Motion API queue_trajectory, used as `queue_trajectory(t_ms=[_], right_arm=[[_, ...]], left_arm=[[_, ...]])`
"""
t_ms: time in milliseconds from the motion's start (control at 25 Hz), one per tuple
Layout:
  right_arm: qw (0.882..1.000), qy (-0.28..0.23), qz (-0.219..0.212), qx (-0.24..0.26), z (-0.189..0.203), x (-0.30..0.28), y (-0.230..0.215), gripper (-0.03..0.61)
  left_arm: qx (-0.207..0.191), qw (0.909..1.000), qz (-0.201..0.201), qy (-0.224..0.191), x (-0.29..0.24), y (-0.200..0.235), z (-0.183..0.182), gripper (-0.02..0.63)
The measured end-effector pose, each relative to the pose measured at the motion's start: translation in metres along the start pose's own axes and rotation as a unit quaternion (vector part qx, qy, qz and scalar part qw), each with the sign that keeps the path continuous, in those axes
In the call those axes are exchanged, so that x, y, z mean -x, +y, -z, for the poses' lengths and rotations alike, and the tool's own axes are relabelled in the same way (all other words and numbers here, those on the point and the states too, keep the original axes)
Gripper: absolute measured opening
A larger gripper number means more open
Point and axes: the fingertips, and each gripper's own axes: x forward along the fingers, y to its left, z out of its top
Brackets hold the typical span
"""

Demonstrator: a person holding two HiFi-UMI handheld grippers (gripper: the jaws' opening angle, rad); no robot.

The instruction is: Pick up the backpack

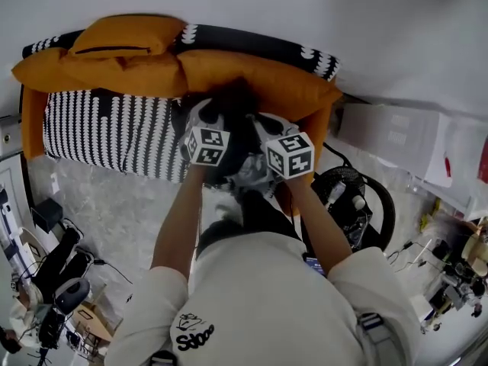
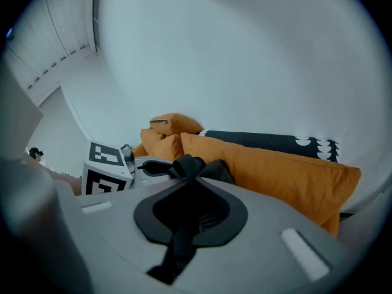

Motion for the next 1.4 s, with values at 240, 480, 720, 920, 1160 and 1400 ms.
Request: queue_trajectory(t_ms=[240, 480, 720, 920, 1160, 1400], right_arm=[[1.000, -0.004, 0.003, 0.010, 0.005, 0.013, 0.032, 0.006], [0.998, -0.031, 0.043, -0.028, 0.010, 0.031, 0.060, 0.006], [0.998, -0.055, 0.029, -0.010, 0.021, 0.052, 0.129, 0.006], [0.997, -0.072, 0.012, 0.021, 0.026, 0.069, 0.197, 0.006], [0.991, -0.122, 0.007, 0.057, 0.019, 0.097, 0.257, 0.006], [0.980, -0.164, 0.005, 0.110, 0.012, 0.144, 0.312, 0.006]], left_arm=[[0.017, 0.9995, -0.015, -0.021, 0.029, 0.000, -0.003, 0.059], [0.079, 0.9949, -0.018, -0.060, 0.080, 0.002, 0.006, 0.052], [0.093, 0.9891, -0.040, -0.107, 0.160, 0.013, -0.001, 0.049], [0.107, 0.9825, -0.059, -0.141, 0.233, 0.024, 0.010, 0.048], [0.112, 0.9735, -0.072, -0.186, 0.314, 0.032, 0.020, 0.048], [0.121, 0.9635, -0.078, -0.226, 0.391, 0.021, 0.019, 0.049]])
